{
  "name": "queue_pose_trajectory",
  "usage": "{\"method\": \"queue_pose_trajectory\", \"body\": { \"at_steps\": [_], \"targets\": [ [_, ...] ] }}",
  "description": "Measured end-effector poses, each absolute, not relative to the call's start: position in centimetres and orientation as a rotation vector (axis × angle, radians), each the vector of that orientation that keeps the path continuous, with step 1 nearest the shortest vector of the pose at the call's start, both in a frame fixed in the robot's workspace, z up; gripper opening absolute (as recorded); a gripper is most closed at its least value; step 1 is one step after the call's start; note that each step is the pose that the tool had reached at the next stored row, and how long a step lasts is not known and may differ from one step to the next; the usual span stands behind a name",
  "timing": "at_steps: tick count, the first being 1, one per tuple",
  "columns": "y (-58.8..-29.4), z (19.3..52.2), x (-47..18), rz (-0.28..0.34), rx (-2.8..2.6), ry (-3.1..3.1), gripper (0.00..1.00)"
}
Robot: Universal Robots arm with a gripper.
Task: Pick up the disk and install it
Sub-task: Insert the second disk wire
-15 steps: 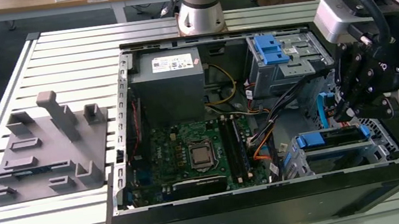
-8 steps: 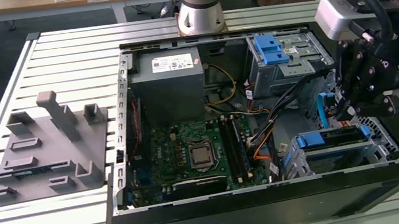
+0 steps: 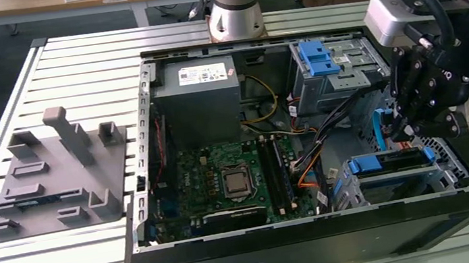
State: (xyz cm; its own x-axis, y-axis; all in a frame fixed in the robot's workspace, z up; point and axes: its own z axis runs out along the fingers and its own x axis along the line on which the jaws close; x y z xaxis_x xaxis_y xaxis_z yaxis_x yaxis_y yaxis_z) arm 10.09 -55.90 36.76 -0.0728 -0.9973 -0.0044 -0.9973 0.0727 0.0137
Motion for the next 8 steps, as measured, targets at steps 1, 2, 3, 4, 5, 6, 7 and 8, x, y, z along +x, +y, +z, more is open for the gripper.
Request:
{"method": "queue_pose_trajectory", "body": {
  "at_steps": [1, 2, 3, 4, 5, 6, 7, 8],
  "targets": [
    [-55.86, 36.8, 10.08, -0.021, 2.135, -2.296, 0.16],
    [-55.81, 36.87, 10.08, -0.021, 2.135, -2.296, 0.16],
    [-55.75, 36.95, 10.07, -0.021, 2.135, -2.296, 0.16],
    [-55.68, 37.04, 10.07, -0.021, 2.135, -2.296, 0.16],
    [-55.61, 37.15, 10.07, -0.021, 2.135, -2.296, 0.16],
    [-55.54, 37.28, 10.06, -0.021, 2.135, -2.296, 0.16],
    [-55.48, 37.43, 10.06, -0.021, 2.135, -2.297, 0.16],
    [-55.44, 37.56, 10.06, -0.021, 2.135, -2.297, 0.16]
  ]
}}
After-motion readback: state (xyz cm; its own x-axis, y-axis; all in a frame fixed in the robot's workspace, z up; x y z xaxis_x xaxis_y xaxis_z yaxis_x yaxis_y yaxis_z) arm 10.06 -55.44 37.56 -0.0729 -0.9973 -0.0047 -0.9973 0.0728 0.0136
